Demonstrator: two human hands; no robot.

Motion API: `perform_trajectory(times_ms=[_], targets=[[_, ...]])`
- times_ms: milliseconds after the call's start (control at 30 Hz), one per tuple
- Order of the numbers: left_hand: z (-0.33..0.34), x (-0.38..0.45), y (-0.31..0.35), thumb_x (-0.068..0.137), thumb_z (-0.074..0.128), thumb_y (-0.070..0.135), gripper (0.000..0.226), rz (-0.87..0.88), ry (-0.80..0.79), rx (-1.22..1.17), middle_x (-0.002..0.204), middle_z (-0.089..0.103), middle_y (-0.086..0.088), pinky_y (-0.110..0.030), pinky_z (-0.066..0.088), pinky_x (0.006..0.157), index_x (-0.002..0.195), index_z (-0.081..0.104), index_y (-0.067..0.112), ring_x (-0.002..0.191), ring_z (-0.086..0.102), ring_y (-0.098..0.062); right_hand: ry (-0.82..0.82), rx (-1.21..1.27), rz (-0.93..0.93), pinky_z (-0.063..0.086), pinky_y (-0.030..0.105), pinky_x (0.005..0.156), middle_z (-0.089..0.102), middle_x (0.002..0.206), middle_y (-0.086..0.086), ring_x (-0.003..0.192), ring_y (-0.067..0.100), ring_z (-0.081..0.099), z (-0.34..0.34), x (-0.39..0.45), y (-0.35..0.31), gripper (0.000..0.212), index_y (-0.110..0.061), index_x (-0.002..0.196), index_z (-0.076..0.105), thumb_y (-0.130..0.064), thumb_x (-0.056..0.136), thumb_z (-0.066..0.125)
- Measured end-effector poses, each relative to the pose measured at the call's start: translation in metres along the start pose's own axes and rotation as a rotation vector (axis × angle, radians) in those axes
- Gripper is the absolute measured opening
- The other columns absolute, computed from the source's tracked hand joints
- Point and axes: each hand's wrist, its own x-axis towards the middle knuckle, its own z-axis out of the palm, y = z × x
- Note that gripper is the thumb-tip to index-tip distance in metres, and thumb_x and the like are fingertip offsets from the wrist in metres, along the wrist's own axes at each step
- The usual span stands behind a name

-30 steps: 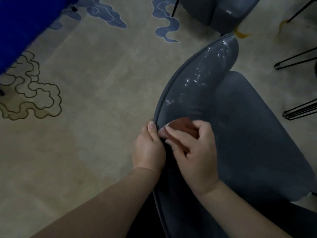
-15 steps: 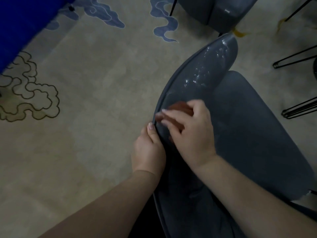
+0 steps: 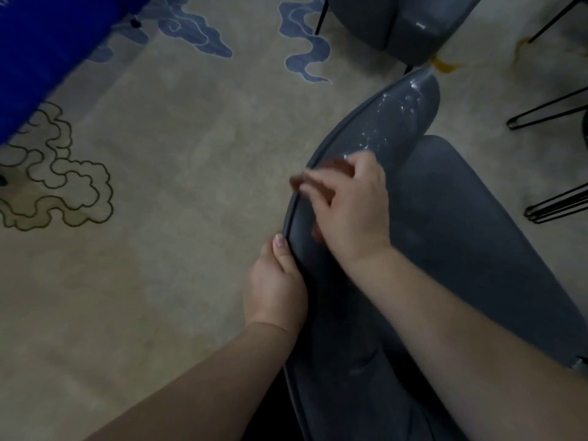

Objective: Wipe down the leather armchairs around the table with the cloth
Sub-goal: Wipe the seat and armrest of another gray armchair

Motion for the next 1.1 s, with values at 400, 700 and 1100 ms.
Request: perform_trajectory(times_ms=[400,700,1100], targets=[[0.0,0.0,-0.001,0.1,0.025,0.036,0.041,0.014,0.002,0.007,0.092,0.065,-0.015,-0.035,0.037,0.067,0.096,0.06,0.013,0.086,0.058,-0.036,-0.038,-0.008,0.003,0.048,0.045,0.082,0.05,0.11,0.007,0.102,0.029,0.048,-0.005,-0.003,0.0,0.021,-0.026,0.101,0.074,-0.036,0.083,0.071],[-0.002,0.0,-0.001,0.101,0.027,0.033,0.035,0.016,0.004,-0.001,0.091,0.065,-0.012,-0.034,0.035,0.065,0.092,0.057,0.018,0.085,0.058,-0.034,-0.026,0.09,-0.018,0.05,0.041,0.077,0.049,0.108,0.005,0.098,0.027,0.05,-0.005,-0.028,-0.007,0.019,-0.03,0.101,0.073,-0.036,0.083,0.069],[0.0,0.022,0.015,0.096,0.017,0.051,0.053,0.008,-0.15,0.07,0.101,0.062,0.001,-0.026,0.033,0.078,0.117,0.057,0.023,0.104,0.057,-0.025,0.277,0.254,0.135,0.042,0.027,0.096,0.046,0.11,0.008,0.104,0.022,0.051,0.007,-0.014,0.034,0.024,-0.019,0.109,0.073,-0.022,0.086,0.072]])
